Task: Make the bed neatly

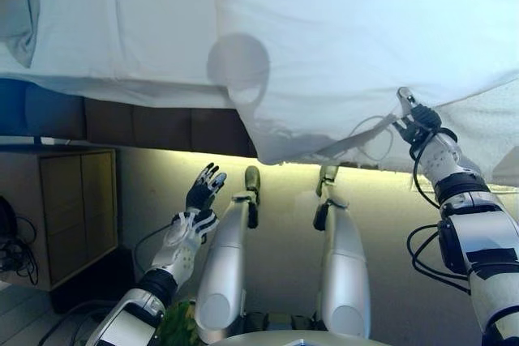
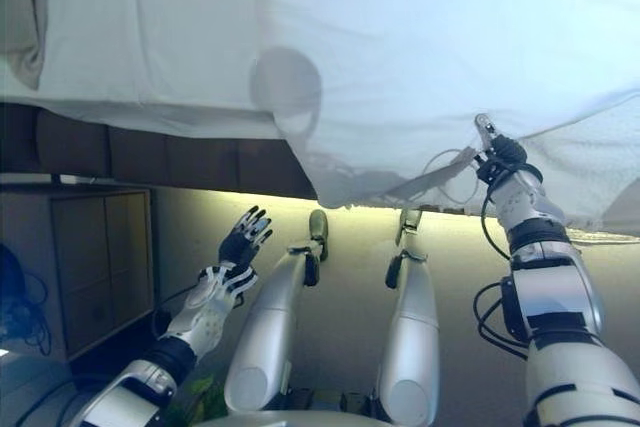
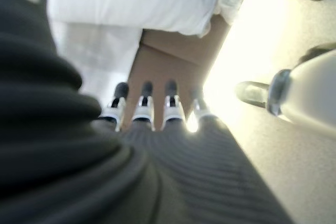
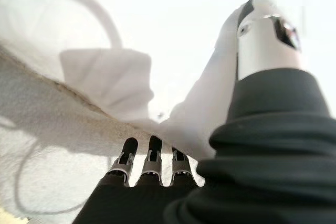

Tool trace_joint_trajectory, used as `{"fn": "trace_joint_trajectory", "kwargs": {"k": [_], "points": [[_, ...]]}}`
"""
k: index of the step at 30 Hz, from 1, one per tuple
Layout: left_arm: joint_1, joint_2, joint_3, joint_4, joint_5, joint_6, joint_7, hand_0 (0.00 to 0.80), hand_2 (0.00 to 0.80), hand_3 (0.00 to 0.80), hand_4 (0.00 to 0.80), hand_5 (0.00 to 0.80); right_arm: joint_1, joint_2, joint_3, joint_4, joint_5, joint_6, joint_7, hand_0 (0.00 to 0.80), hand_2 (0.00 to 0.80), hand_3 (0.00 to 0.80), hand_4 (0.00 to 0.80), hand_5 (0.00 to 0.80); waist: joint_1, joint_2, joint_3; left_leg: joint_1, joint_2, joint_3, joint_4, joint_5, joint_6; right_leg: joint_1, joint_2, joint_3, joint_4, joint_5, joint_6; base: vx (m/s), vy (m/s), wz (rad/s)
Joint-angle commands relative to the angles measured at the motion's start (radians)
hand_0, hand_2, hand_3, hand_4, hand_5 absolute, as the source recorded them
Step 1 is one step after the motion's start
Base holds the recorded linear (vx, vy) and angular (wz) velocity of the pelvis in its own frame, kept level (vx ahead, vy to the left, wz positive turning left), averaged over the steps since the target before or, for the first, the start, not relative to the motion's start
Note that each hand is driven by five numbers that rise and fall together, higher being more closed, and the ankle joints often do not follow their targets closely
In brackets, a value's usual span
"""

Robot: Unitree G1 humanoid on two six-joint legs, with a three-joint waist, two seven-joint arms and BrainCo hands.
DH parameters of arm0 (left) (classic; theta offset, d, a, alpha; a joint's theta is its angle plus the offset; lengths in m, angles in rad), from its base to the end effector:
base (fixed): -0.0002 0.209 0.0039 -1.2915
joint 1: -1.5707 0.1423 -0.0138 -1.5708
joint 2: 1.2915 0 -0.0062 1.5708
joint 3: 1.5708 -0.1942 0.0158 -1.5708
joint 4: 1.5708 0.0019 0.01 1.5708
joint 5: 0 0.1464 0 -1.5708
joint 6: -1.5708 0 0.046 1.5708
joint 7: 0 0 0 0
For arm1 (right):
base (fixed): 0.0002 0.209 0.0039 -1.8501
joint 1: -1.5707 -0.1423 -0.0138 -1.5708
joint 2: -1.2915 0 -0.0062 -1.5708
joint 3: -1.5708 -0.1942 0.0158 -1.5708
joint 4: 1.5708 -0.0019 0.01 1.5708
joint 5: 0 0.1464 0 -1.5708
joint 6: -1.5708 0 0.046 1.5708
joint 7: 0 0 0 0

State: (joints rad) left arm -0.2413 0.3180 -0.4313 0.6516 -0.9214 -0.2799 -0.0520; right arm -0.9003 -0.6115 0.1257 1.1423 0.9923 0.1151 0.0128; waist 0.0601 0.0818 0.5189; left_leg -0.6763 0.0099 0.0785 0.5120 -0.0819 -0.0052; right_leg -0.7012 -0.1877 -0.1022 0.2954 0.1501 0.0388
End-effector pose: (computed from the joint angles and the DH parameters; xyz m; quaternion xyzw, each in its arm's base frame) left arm 0.2334 0.1755 -0.0325 -0.2045 0.1328 -0.0352 0.9692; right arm 0.3452 -0.2933 0.1216 0.2200 0.0935 -0.1453 0.9601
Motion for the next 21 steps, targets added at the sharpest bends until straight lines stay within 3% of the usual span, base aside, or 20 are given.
{"fn": "trace_joint_trajectory", "kwargs": {"k": [1, 2, 3, 4, 5, 21], "points": [[0.054, 0.013, 0.016, -0.041, -0.020, -0.040, -0.041, 0.000, 0.000, 0.000, 0.000, 0.000, -0.134, -0.121, 0.031, -0.141, -0.034, -0.081, 0.072, 0.000, 0.000, 0.000, 0.000, 0.000, 0.020, 0.005, 0.001, 0.056, 0.000, -0.016, -0.058, 0.065, -0.006, 0.082, 0.008, -0.060, 0.127, -0.118, -0.010, 0.056, 0.011, -0.21], [0.054, 0.014, 0.017, -0.041, -0.022, -0.039, -0.043, 0.000, 0.000, 0.000, 0.000, 0.000, -0.132, -0.123, 0.030, -0.141, -0.047, -0.086, 0.075, 0.000, 0.000, 0.000, 0.000, 0.000, 0.020, 0.003, 0.001, 0.063, 0.001, -0.016, -0.059, 0.064, -0.007, 0.090, 0.006, -0.061, 0.124, -0.118, -0.010, 0.054, 0.000, -0.24], [0.054, 0.016, 0.017, -0.038, -0.023, -0.039, -0.045, 0.000, 0.000, 0.000, 0.000, 0.000, -0.137, -0.127, 0.031, -0.139, -0.053, -0.092, 0.066, 0.191, 0.191, 0.191, 0.191, 0.191, 0.021, 0.002, 0.001, 0.072, 0.001, -0.015, -0.060, 0.062, -0.007, 0.100, 0.005, -0.062, 0.122, -0.119, -0.009, 0.052, -0.008, -0.16], [0.055, 0.017, 0.016, -0.039, -0.024, -0.036, -0.044, 0.000, 0.000, 0.000, 0.000, 0.000, -0.139, -0.130, 0.032, -0.139, -0.051, -0.097, 0.061, 0.467, 0.467, 0.467, 0.467, 0.467, 0.022, 0.000, 0.001, 0.079, 0.002, -0.015, -0.060, 0.062, -0.008, 0.109, 0.004, -0.063, 0.119, -0.120, -0.009, 0.054, -0.011, 0.05], [0.056, 0.018, 0.018, -0.042, -0.023, -0.032, -0.043, 0.000, 0.000, 0.000, 0.000, 0.000, -0.143, -0.133, 0.030, -0.143, -0.050, -0.106, 0.061, 0.800, 0.800, 0.800, 0.800, 0.800, 0.023, -0.001, 0.001, 0.085, 0.003, -0.015, -0.061, 0.060, -0.008, 0.117, 0.003, -0.065, 0.119, -0.123, -0.010, 0.044, -0.011, 0.16], [0.065, 0.029, 0.006, -0.082, -0.019, -0.034, -0.060, 0.000, 0.000, 0.000, 0.000, 0.000, -0.116, -0.110, 0.045, -0.149, -0.021, -0.103, 0.099, 0.800, 0.800, 0.800, 0.800, 0.800, 0.029, -0.010, 0.001, 0.190, 0.012, -0.012, -0.125, 0.071, -0.009, 0.219, 0.004, -0.075, 0.073, -0.129, -0.012, 0.035, -0.005, 0.02]]}}
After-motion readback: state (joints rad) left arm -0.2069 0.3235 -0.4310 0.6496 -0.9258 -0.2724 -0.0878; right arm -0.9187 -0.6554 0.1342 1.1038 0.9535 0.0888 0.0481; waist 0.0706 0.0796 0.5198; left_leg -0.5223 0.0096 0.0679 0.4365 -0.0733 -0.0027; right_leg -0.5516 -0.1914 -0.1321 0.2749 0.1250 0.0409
